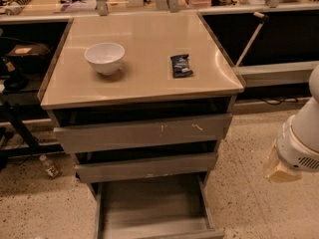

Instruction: Close bottom drawer

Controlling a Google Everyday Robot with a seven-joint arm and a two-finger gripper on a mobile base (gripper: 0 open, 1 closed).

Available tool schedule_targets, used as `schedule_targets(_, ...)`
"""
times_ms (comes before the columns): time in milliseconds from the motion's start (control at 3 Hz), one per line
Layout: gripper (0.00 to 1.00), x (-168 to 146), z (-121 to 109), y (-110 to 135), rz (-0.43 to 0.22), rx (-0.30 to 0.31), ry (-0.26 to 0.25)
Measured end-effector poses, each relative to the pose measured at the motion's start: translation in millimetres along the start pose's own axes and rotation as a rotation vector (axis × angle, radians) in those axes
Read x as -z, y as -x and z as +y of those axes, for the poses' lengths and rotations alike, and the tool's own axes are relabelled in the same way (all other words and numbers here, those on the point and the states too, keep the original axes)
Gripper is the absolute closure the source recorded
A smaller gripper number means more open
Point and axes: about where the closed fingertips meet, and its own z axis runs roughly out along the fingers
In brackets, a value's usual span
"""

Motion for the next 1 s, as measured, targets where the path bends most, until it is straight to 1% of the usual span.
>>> schedule_targets(333, 1.00, 0, 0, 0, 0.000, 0.000, 0.000)
schedule_targets(667, 1.00, -24, 10, -3, -0.004, -0.018, 0.033)
schedule_targets(1000, 1.00, -102, 28, -7, 0.000, -0.085, 0.126)
